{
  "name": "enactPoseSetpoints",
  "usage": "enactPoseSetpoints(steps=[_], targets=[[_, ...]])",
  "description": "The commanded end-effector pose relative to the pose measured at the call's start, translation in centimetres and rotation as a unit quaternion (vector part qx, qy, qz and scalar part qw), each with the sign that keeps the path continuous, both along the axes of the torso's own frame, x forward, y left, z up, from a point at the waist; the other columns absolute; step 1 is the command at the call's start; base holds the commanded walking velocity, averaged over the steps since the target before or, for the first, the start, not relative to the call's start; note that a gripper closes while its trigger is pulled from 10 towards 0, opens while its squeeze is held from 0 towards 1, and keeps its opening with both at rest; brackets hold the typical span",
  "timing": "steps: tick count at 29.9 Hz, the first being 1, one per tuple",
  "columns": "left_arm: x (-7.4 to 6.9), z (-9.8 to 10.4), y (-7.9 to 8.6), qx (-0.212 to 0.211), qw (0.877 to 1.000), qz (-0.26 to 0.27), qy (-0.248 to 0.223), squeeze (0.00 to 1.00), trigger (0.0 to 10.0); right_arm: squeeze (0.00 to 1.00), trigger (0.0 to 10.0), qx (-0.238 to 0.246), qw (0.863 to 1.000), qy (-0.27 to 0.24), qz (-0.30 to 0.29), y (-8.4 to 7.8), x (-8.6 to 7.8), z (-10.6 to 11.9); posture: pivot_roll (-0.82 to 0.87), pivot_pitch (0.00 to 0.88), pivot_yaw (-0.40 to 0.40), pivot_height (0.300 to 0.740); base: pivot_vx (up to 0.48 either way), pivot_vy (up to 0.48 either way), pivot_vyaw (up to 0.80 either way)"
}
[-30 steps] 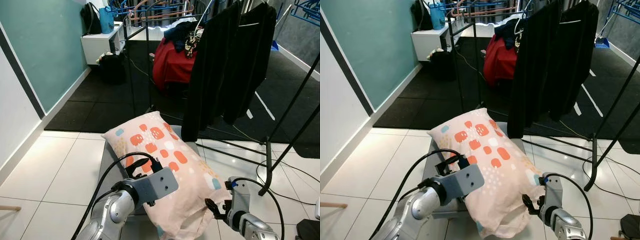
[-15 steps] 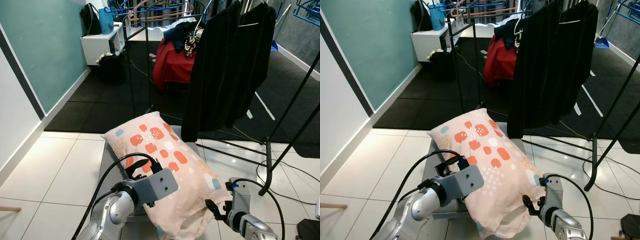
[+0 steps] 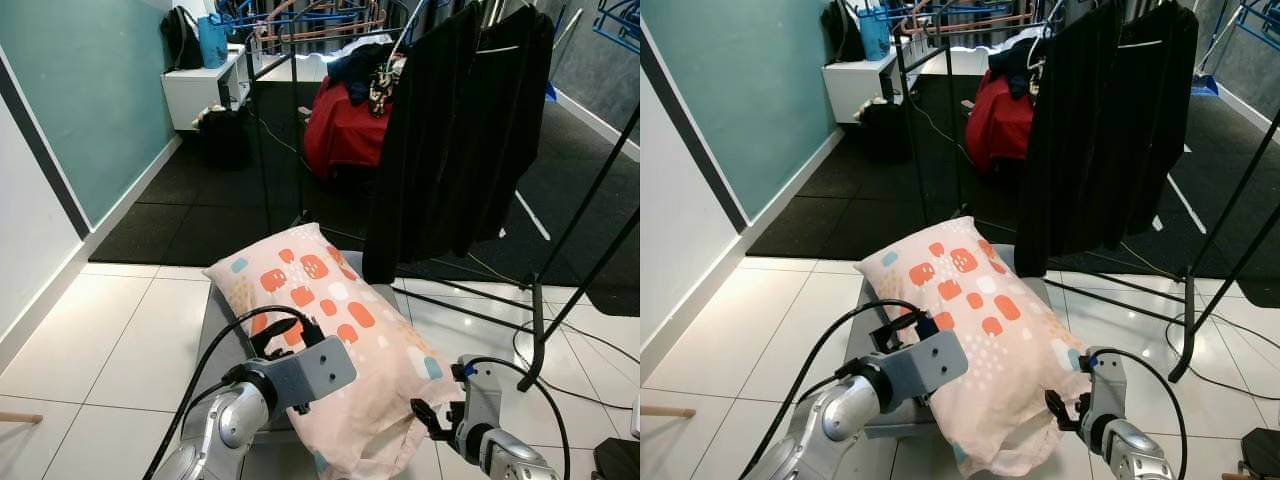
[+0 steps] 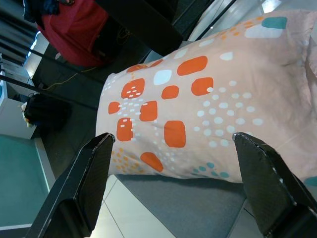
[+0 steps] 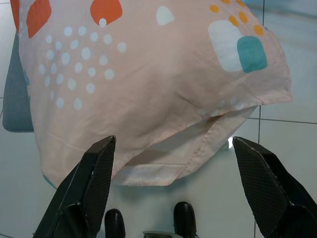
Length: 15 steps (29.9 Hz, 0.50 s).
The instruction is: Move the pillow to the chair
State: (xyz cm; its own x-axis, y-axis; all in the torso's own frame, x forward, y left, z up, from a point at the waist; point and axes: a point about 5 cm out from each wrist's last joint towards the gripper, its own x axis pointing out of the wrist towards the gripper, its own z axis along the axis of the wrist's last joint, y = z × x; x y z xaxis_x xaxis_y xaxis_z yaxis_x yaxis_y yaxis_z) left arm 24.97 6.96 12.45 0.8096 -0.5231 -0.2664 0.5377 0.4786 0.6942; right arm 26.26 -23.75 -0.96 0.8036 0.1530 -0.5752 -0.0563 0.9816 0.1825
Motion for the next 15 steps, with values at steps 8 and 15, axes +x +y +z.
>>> enactPoseSetpoints(steps=[8, 15], targets=[[-0.16, 0.01, 0.22, 0.007, 1.000, 0.001, -0.002, 0.00, 10.0, 0.00, 10.0, 0.010, 1.000, -0.002, -0.011, -0.20, -0.21, -0.10, -0.14, 0.049, 0.008, 0.740, 0.000, 0.000, 0.00], [-0.22, 0.02, 0.26, 0.008, 1.000, 0.001, -0.003, 0.00, 10.0, 0.00, 10.0, 0.010, 1.000, -0.002, -0.010, -0.17, -0.24, -0.11, -0.14, 0.049, 0.009, 0.740, 0.000, 0.000, 0.00]])
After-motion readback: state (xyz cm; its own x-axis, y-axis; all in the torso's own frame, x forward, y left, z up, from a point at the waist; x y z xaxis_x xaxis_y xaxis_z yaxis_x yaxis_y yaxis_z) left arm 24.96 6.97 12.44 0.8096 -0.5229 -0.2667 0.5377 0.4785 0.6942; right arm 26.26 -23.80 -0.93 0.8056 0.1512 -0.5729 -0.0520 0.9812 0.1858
